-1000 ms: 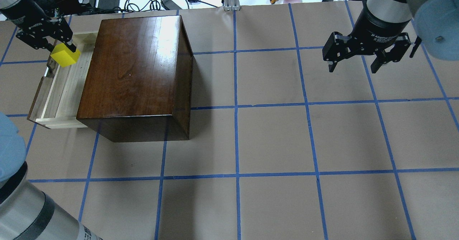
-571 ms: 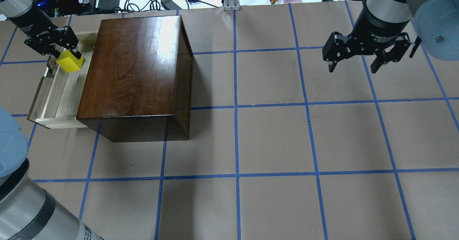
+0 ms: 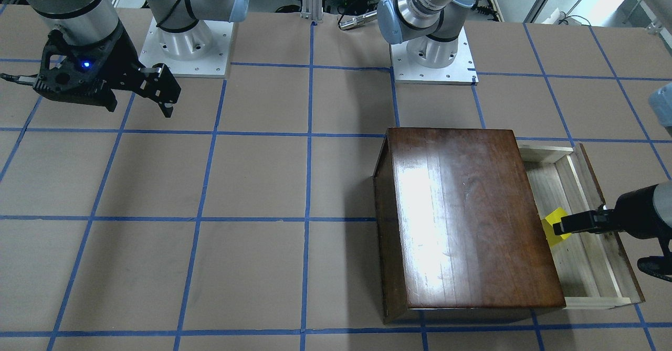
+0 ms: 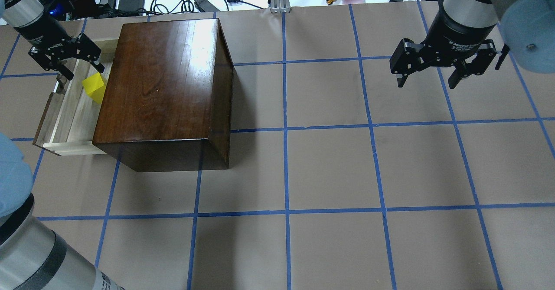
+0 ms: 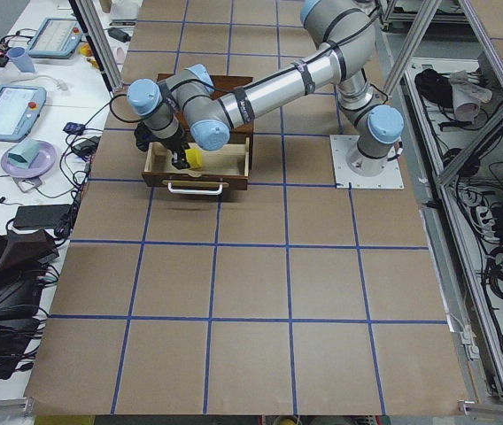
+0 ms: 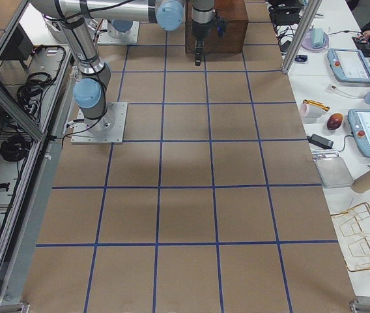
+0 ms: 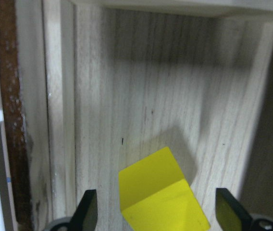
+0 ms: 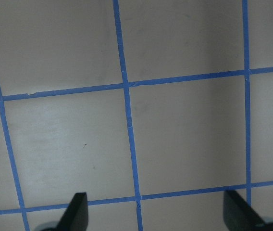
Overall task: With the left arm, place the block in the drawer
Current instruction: 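Open the left gripper to drop the cube and raise it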
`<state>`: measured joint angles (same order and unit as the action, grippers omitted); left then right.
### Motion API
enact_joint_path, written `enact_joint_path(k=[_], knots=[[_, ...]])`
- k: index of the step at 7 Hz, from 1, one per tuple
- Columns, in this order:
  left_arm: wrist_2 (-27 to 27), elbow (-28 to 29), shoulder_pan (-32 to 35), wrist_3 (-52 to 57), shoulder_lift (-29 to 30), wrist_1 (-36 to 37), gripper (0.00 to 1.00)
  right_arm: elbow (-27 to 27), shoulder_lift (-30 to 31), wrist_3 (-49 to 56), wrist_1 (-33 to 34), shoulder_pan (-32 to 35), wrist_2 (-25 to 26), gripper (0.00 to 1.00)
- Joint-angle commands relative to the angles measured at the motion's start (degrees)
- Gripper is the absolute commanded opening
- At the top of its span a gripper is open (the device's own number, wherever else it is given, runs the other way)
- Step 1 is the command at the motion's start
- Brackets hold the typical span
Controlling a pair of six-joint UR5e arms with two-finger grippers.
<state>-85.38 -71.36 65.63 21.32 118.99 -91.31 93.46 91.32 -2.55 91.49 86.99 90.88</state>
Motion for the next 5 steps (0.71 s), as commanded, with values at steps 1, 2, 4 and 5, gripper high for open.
enact_joint_path(k=[1, 2, 4, 5], knots=[[-0.9, 1.4, 1.6, 0.0, -2.3, -0.4, 1.00, 0.0, 0.0, 0.0, 0.0, 0.0, 0.0, 1.00], [-2.4, 2.5, 3.8, -0.4, -4.4, 0.0, 1.00, 0.1, 0.0, 0.0, 0.0, 0.0, 0.0, 1.00], [-5.4, 3.3, 7.7, -3.4, -8.5, -0.6, 1.00, 0.0, 0.0, 0.0, 0.0, 0.0, -0.1, 1.00], [-5.5, 3.2, 10.5, -7.2, -10.9, -3.1, 1.00, 0.0, 0.0, 0.0, 0.0, 0.0, 0.0, 1.00]])
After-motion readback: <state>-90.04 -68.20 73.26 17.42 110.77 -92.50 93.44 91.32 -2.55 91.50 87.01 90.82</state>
